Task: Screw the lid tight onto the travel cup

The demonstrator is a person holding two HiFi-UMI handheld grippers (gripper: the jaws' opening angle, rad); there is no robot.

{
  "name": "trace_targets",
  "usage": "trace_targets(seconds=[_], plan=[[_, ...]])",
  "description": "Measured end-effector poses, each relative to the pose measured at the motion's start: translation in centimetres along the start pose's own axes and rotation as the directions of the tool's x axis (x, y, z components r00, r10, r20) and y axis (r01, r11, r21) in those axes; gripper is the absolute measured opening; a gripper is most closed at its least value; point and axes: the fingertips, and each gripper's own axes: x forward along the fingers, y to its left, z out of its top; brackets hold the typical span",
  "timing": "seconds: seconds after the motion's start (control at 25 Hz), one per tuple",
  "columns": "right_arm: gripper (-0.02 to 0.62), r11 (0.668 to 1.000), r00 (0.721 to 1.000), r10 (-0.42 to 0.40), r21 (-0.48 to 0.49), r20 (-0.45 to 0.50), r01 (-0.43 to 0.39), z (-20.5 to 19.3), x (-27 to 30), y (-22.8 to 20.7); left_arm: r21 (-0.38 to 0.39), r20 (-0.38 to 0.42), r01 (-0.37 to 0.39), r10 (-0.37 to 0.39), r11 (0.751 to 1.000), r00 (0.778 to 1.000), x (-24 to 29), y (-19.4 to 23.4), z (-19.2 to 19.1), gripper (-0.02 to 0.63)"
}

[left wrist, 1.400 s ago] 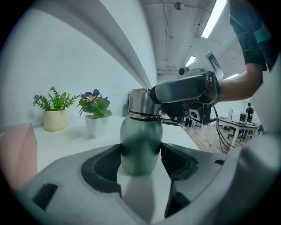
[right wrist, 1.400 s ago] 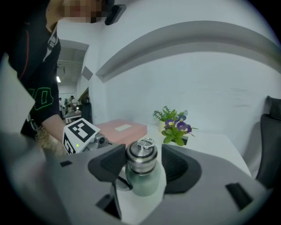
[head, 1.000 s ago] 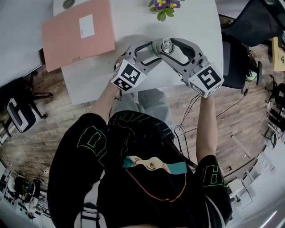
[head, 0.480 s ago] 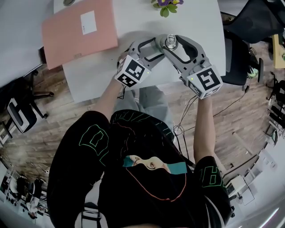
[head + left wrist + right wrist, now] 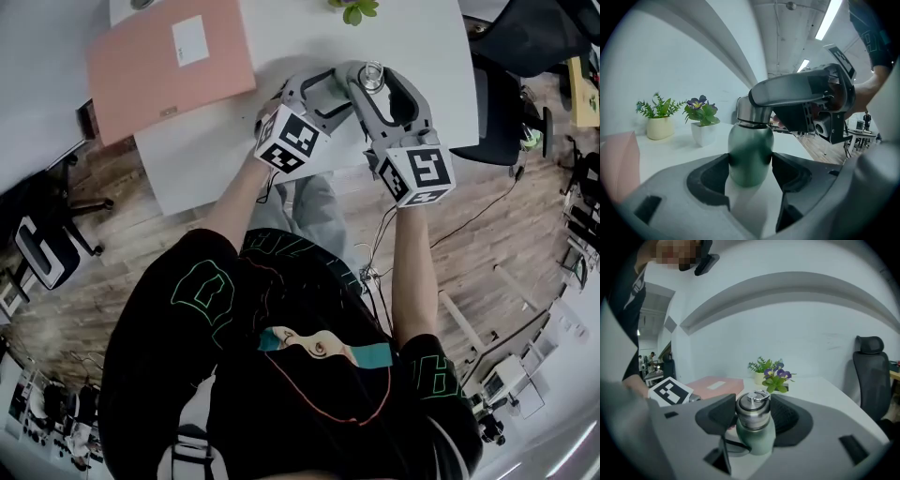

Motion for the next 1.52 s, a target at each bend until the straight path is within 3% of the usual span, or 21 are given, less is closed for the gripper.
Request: trace_targets(seconds=[0.24, 0.4, 0.56, 0.88, 1.0, 1.2, 1.4, 1.52], plan=[[0.238, 0.982, 0.984, -0.178, 0.075, 0.022, 0.176, -0.1, 0.1, -0.2, -0.001, -0.001, -0.002, 0.002, 1.0, 1.0, 0.0, 0.2, -0.1, 0.298], [0.238, 0.984, 0.985, -0.173, 0.043, 0.009, 0.172, -0.1, -0.1, -0.1, 0.0, -0.001, -0.001, 0.001, 1.0, 1.0, -0.1, 0.0, 0.1, 0.298], [0.282, 0.996, 0.996, -0.091, 0.014, 0.0, 0.091, -0.4, -0.4, -0.1, -0.002, -0.004, -0.001, 0.001, 1.0, 1.0, 0.0, -0.1, 0.1, 0.298], [0.282, 0.992, 0.992, 0.122, -0.023, -0.021, -0.123, -0.9, -0.6, -0.3, -0.001, -0.002, -0.001, 0.001, 1.0, 1.0, -0.2, 0.0, -0.1, 0.298], [0.281, 0.972, 0.973, 0.227, -0.061, -0.035, -0.228, -0.6, -0.4, 0.0, 0.0, -0.001, -0.001, 0.001, 1.0, 1.0, -0.2, 0.0, -0.1, 0.298], [0.27, 0.911, 0.916, 0.396, -0.103, -0.059, -0.4, -0.3, -0.4, 0.6, 0.005, -0.002, 0.0, 0.0, 1.0, 1.0, -0.2, 0.0, 0.0, 0.298], [0.245, 0.859, 0.868, 0.49, -0.127, -0.08, -0.497, -0.1, -0.1, 0.8, 0.016, 0.006, 0.001, -0.001, 1.0, 1.0, -0.3, 0.0, 0.1, 0.298], [0.244, 0.847, 0.859, 0.505, -0.139, -0.087, -0.512, 0.1, 0.0, 1.0, 0.014, 0.0, 0.0, 0.0, 1.0, 1.0, -0.4, 0.1, 0.1, 0.298]])
